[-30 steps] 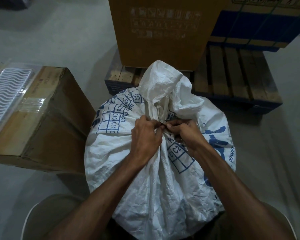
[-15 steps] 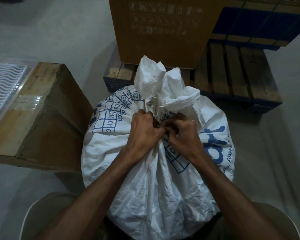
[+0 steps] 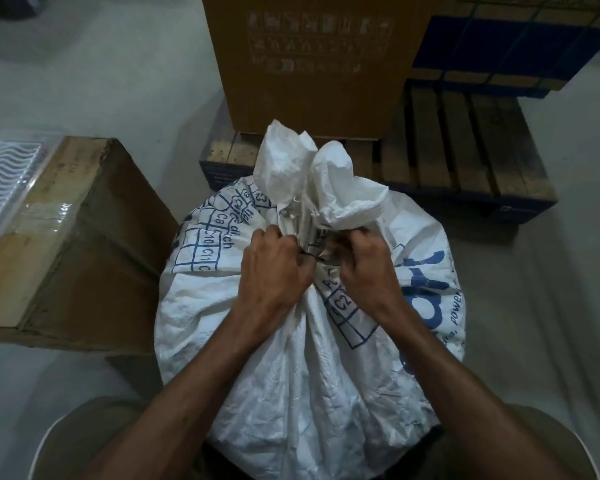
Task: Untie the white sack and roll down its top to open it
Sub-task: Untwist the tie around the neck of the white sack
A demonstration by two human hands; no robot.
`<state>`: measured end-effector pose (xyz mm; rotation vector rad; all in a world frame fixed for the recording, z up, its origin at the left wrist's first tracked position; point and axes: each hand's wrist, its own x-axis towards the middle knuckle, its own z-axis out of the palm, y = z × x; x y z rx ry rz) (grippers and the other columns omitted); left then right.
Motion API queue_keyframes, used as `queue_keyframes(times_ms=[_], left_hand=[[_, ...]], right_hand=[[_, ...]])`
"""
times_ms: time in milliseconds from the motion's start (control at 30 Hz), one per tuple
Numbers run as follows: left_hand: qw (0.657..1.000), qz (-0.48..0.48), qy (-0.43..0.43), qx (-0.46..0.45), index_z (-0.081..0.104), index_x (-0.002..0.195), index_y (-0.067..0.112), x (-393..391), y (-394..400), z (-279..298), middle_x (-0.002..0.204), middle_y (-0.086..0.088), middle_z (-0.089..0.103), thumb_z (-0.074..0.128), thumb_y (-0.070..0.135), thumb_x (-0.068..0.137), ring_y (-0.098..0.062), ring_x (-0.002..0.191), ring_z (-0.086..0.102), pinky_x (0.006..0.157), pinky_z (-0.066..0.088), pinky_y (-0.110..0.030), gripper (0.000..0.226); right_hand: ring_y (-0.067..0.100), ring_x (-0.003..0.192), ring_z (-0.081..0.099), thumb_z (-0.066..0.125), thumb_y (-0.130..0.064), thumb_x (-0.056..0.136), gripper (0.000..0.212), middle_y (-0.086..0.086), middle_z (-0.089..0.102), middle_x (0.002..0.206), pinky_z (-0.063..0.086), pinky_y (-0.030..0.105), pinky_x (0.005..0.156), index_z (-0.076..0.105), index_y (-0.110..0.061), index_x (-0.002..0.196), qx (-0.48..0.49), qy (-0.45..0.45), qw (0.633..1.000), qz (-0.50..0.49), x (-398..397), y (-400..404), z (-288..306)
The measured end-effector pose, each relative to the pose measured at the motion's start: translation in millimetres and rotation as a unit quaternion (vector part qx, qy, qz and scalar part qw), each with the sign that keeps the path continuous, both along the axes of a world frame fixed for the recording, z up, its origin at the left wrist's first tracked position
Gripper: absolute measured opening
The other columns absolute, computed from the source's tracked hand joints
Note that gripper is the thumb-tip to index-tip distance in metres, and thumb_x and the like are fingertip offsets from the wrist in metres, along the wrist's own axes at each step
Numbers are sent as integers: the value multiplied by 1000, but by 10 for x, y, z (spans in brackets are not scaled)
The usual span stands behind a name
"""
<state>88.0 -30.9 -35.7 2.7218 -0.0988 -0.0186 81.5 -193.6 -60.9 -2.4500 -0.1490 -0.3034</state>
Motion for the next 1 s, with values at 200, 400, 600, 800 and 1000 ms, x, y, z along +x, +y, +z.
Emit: queue_keyframes(times_ms=[200, 400, 600, 800, 1000], left_hand=[[996, -1, 11, -91, 79, 93, 19, -44, 44, -194, 91, -4, 70, 67, 40, 85, -19, 89, 61, 74, 47, -28, 26], [989, 31, 50, -136, 64, 74, 17, -3, 45, -191, 77, 0, 62, 62, 30, 84, -22, 83, 59, 68, 37, -29, 17], [994, 4, 31, -102, 65, 89, 11, -25, 21, -161, 93, -5, 54, 62, 32, 89, -22, 85, 52, 72, 39, -31, 21], [993, -12, 18, -112, 78, 91, 16, -87, 54, -169, 92, -6, 61, 69, 30, 85, -18, 86, 59, 74, 46, -28, 18], [975, 66, 1, -214, 80, 96, 18, -164, -47, -228, 88, -3, 68, 74, 33, 86, -16, 88, 63, 79, 49, -28, 19]], right_hand=[[12, 83, 70, 69, -8, 87, 12, -1, 76, 91, 58, 32, 80, 75, -11, 97, 9, 130, 991, 24, 69, -110, -73], [10, 78, 71, 81, -16, 84, 11, 0, 78, 89, 59, 30, 79, 81, -13, 95, 10, 68, 997, 41, 29, -53, -75], [15, 79, 72, 81, -14, 83, 16, 4, 79, 94, 59, 31, 79, 81, -13, 99, -5, 37, 998, 41, -29, -59, -77], [23, 80, 67, 66, -14, 93, 11, 9, 70, 97, 57, 42, 76, 75, -6, 94, -41, 62, 996, 43, -81, 87, -189], [23, 69, 58, 69, -13, 88, 12, 9, 61, 80, 53, 45, 66, 63, -5, 81, 11, 96, 995, 36, -39, 93, -155]])
